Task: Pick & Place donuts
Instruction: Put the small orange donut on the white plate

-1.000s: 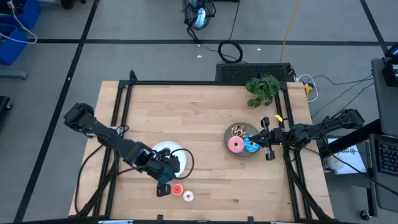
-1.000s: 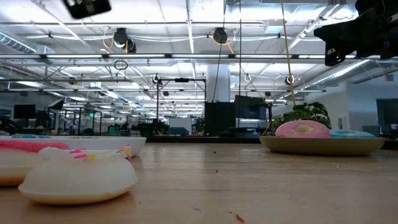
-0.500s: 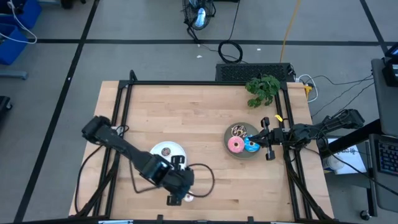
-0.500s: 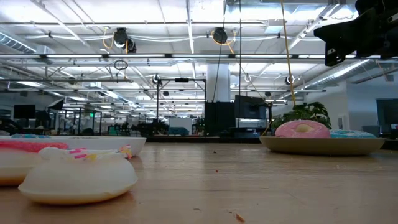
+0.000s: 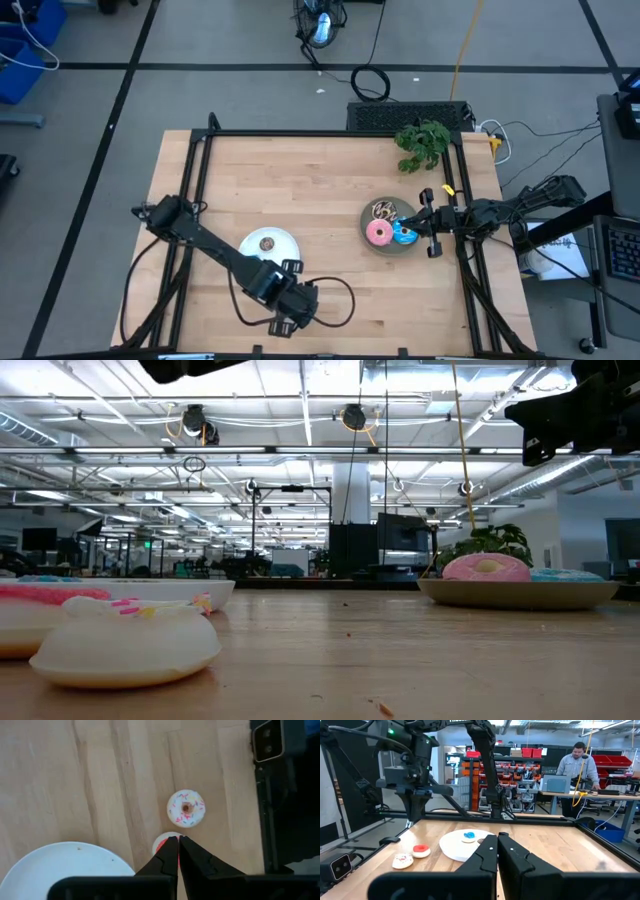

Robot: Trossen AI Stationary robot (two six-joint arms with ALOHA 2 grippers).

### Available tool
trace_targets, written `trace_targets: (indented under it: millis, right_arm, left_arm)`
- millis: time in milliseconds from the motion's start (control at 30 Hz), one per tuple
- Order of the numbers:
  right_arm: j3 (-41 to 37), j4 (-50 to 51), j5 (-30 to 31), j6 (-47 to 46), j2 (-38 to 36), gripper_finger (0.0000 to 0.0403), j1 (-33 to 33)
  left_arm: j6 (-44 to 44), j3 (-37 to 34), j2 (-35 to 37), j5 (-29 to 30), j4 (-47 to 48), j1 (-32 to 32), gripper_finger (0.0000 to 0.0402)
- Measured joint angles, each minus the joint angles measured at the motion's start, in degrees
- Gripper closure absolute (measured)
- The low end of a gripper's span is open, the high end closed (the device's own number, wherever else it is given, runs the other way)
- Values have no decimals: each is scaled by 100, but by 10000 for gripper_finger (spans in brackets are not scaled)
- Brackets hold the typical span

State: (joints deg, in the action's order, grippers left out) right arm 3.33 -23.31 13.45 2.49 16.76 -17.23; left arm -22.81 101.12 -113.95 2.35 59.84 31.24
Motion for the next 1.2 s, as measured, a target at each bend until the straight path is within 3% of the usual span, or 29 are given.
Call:
trace_targets:
  millis: [267,467,567,767,933,1200]
  right_arm:
    - [0,0,0,10,2,403,1]
    - [1,0,0,-3,2,403,0]
    - [0,1,0,1,4,403,-1]
    - [1,1,0,10,4,403,1]
    - [0,1,0,10,4,403,1]
    - [1,0,0,10,4,403,1]
  left_arm:
    - [16,0,6,73,2,-36,379]
    - [-38,-2,2,511,246,-41,370]
    - [88,-20,2,517,312,-41,335]
    - [376,-244,-3,883,-60,66,225]
    - [290,-525,-9,530,-653,73,144]
    - [459,-988,-9,207,-763,182,86]
